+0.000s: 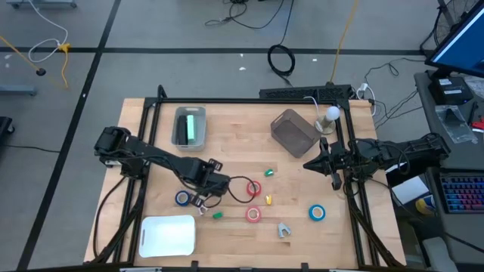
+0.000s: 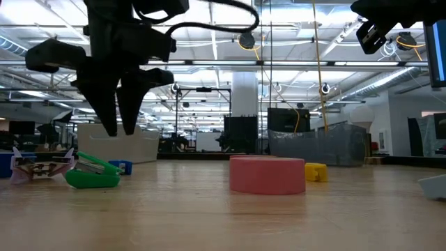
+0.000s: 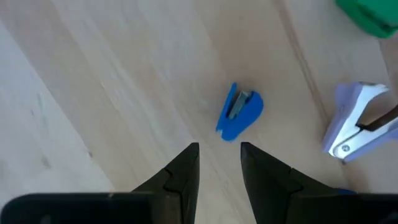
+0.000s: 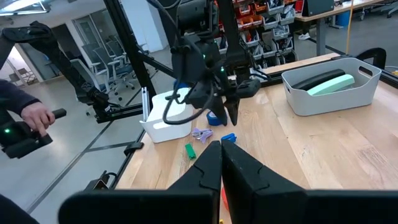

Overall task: Pick and place Stapler, Stapler remover, tape
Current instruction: Put the blue stapler into the gray bin

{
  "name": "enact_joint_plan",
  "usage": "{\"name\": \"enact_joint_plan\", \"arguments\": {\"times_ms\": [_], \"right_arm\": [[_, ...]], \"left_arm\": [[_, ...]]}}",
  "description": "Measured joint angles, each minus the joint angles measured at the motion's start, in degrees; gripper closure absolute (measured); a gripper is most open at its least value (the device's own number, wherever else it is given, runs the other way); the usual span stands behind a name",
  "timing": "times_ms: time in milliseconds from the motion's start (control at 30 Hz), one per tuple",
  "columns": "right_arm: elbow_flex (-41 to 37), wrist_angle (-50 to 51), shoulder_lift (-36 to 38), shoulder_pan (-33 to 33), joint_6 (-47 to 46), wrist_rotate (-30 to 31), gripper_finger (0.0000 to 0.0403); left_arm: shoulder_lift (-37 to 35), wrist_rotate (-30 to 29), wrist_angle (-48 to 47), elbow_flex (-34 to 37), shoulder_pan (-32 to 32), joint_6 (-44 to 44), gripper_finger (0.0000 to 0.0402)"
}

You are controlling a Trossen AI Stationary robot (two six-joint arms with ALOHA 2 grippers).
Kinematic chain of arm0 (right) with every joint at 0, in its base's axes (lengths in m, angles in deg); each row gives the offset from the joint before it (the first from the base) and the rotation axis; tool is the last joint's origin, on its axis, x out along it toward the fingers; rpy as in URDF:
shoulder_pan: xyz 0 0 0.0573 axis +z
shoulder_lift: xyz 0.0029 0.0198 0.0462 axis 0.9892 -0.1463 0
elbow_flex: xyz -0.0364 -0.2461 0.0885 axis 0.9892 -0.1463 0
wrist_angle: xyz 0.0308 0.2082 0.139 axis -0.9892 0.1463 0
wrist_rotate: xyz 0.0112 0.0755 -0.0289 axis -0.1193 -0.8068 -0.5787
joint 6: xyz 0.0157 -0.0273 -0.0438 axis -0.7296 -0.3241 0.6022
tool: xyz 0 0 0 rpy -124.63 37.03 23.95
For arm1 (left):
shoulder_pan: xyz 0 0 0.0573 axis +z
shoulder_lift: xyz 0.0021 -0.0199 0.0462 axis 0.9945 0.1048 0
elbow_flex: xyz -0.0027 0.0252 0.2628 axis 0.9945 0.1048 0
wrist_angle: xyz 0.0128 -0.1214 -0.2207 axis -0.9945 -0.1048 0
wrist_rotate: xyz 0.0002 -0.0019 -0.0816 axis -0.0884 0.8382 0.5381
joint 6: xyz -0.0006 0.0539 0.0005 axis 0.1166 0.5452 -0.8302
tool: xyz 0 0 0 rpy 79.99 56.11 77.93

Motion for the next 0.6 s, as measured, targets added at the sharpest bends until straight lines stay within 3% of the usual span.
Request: {"name": "enact_joint_plan", "arguments": {"times_ms": [167,600], "right_arm": [[0.0,0.0,0.0,0.0,0.0,0.0,0.0399],[0.0,0.0,0.0,0.0,-0.7,0.1,0.0399]], "left_arm": [[0.0,1.9,3.0,0.0,0.1,6.9,0.0282],[0.0,5.6,5.6,4.3,0.4,10.1,0.0282]]}}
